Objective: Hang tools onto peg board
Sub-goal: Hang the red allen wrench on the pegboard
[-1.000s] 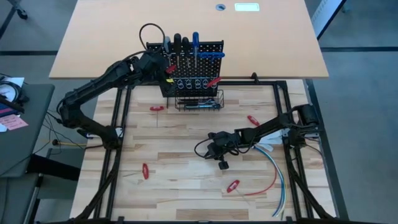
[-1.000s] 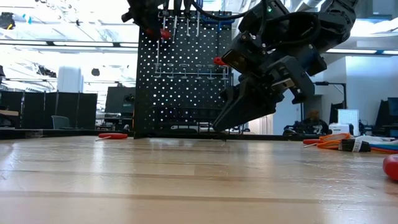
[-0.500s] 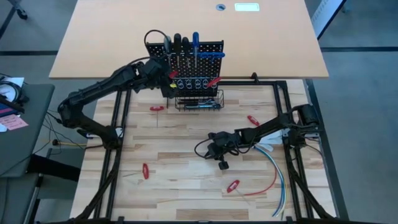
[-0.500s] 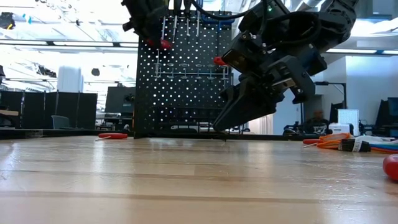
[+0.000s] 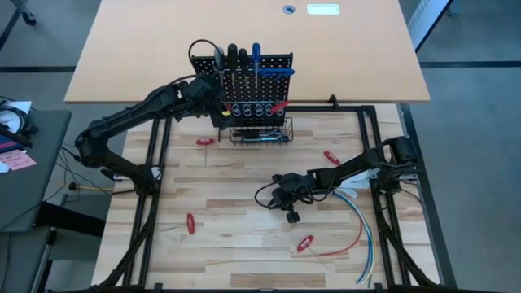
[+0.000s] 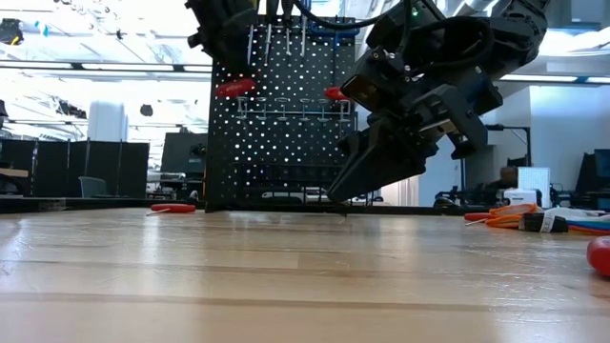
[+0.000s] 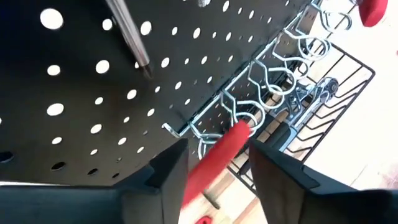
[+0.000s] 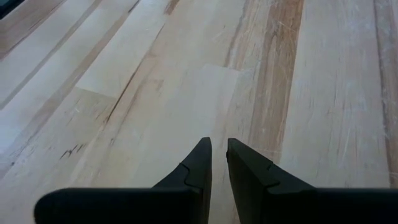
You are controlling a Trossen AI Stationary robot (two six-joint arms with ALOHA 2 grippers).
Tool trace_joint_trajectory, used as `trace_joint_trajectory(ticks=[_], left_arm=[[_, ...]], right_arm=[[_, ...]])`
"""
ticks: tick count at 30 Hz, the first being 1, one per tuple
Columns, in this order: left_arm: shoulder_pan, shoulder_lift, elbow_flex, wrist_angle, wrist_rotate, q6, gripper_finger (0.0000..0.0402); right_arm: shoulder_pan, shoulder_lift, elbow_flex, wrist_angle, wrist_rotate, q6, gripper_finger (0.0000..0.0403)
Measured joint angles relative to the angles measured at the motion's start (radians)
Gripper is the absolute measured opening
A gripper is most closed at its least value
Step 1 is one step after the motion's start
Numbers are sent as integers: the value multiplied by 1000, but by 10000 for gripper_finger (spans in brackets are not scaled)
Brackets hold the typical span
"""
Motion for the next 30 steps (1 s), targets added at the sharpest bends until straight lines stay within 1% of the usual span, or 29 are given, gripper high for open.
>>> trace_joint_trajectory(ticks=[3,9,11,14,19,22,23,25,27,30], left_arm=[[0,-5,7,-37,0,8,176],[-16,-84,9,-131,-3,-10,175],[-41,-125,-12,-148,-5,-41,174],[-97,-189,-76,-158,-7,-90,174],[-246,-288,-253,-148,-17,-231,173],[-358,-328,-378,-144,-5,-335,173],[-402,-334,-416,-144,28,-378,173],[-488,-332,-475,-137,137,-474,173],[-592,-305,-512,-126,234,-564,173],[-761,-230,-532,-127,303,-682,173]], right_arm=[[0,0,0,0,0,0,59],[0,0,0,-3,0,0,59],[0,0,0,-6,0,3,59],[0,0,0,-8,0,7,59],[3,0,0,-8,0,10,59],[3,0,0,-8,0,10,59],[3,0,0,-8,0,10,59],[3,0,0,-8,0,4,59],[3,0,0,-8,0,-2,59],[3,0,0,-6,0,-9,59]])
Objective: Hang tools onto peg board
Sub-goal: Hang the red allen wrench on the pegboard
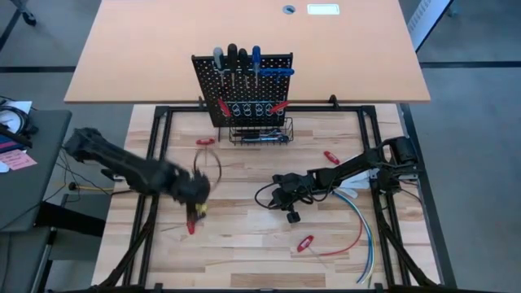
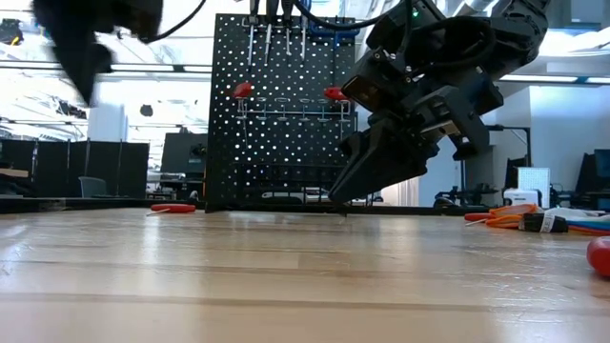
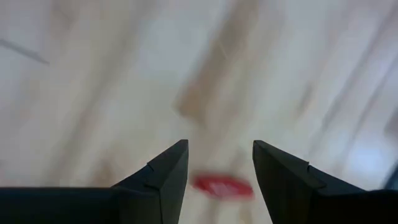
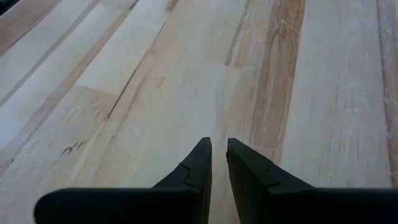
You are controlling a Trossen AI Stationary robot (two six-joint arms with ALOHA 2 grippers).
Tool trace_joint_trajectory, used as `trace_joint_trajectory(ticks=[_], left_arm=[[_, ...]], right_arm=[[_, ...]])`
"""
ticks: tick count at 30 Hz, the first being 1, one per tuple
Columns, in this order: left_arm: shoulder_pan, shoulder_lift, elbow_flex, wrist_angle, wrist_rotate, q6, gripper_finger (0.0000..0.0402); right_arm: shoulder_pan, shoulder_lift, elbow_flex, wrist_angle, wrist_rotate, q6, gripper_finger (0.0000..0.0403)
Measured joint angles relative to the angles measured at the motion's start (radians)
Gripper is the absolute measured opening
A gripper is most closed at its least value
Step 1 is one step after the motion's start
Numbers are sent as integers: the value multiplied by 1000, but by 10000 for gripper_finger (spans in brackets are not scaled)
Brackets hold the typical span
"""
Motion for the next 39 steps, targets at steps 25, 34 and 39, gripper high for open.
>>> trace_joint_trajectory(ticks=[25,34,39], left_arm=[[-567,360,-145,66,-42,-552,173],[-541,232,-336,330,-81,-581,157],[-492,198,-372,347,-115,-572,86]], right_arm=[[-3,0,1,29,0,-26,59],[-3,0,1,21,0,-26,59],[-3,0,1,21,0,-25,59]])
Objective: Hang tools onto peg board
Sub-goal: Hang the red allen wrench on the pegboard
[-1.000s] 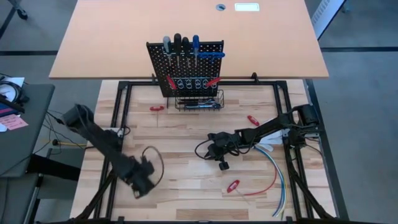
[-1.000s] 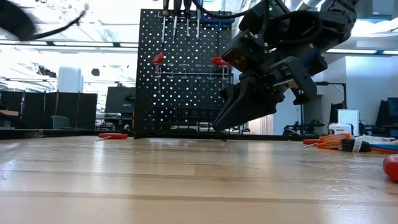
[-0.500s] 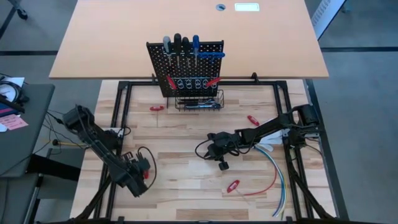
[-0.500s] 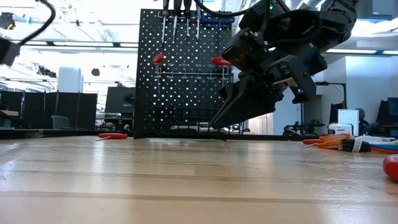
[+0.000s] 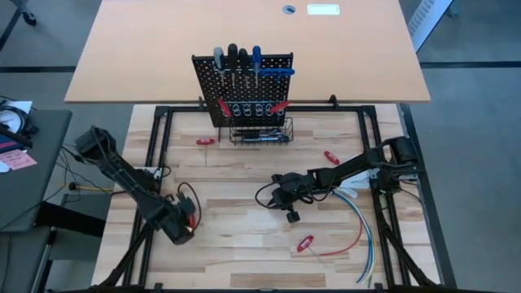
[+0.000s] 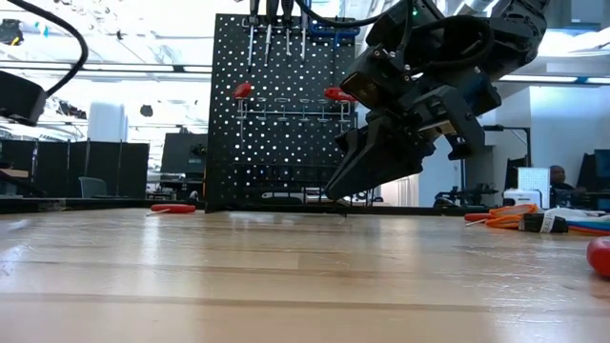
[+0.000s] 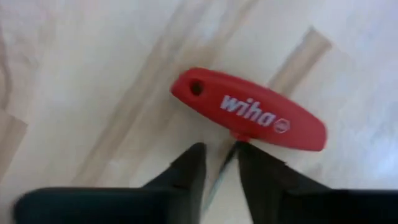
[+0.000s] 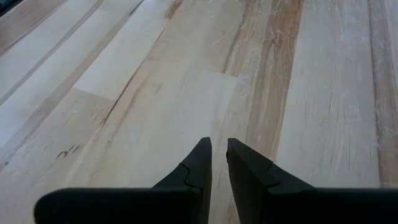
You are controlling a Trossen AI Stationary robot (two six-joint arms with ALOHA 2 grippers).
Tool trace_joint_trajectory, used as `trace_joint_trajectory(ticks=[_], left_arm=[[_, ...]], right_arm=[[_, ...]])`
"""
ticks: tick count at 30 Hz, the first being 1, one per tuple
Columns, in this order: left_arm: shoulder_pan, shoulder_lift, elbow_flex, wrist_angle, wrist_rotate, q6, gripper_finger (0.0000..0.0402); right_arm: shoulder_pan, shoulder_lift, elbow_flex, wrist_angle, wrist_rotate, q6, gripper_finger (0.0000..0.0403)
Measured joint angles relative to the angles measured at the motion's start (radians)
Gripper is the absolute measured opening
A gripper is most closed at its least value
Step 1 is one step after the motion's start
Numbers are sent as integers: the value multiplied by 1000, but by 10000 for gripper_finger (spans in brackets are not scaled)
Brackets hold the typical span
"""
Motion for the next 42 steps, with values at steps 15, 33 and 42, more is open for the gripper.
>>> trace_joint_trajectory(ticks=[15,33,42], left_arm=[[264,6,-23,335,-521,-20,3],[648,43,-20,582,-209,429,111],[752,-30,-19,632,-164,890,154]], right_arm=[[2,0,1,0,0,7,59],[1,0,0,-24,0,8,59],[2,0,0,-18,0,8,59]])
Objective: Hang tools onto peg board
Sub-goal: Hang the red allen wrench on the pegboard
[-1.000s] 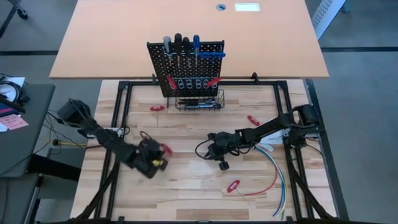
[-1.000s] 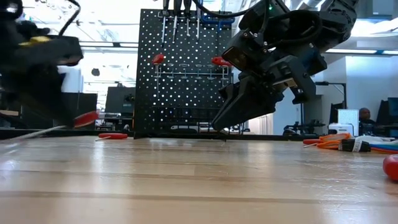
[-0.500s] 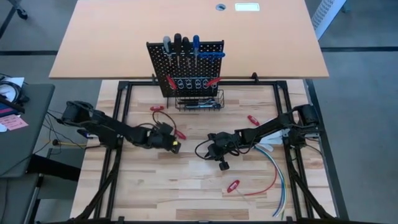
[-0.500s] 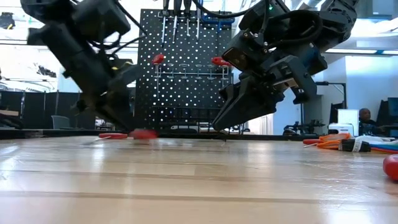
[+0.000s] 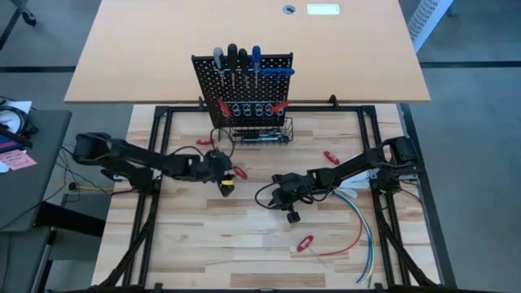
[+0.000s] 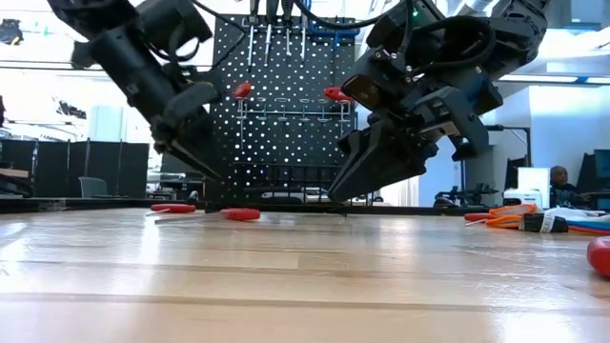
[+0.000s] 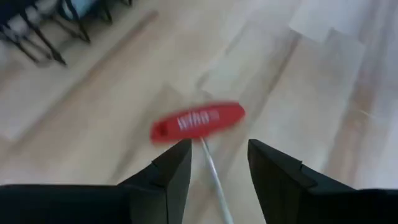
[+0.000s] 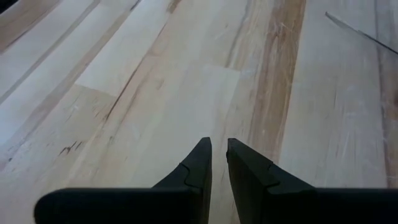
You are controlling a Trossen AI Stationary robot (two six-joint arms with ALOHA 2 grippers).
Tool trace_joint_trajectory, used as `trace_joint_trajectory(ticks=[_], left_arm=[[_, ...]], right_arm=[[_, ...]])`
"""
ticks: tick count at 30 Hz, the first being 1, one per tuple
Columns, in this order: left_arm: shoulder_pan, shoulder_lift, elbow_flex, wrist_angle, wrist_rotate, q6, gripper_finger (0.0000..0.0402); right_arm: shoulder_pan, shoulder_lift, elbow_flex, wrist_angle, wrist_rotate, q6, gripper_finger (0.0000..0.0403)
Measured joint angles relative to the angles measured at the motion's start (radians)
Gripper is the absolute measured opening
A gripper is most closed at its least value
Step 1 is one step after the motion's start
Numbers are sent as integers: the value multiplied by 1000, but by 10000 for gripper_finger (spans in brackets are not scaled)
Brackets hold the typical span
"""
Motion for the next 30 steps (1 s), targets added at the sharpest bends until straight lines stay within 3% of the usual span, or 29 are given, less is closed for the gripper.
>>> trace_joint_trajectory(ticks=[10,18,24,30], left_arm=[[170,62,38,20,99,316,207],[202,87,42,57,191,561,235],[202,184,42,134,286,600,233],[196,256,44,124,282,539,233]], right_arm=[[-2,0,0,6,0,2,59],[-2,0,0,0,0,2,59],[-2,0,0,-3,0,0,59],[-2,0,0,-5,0,0,59]])
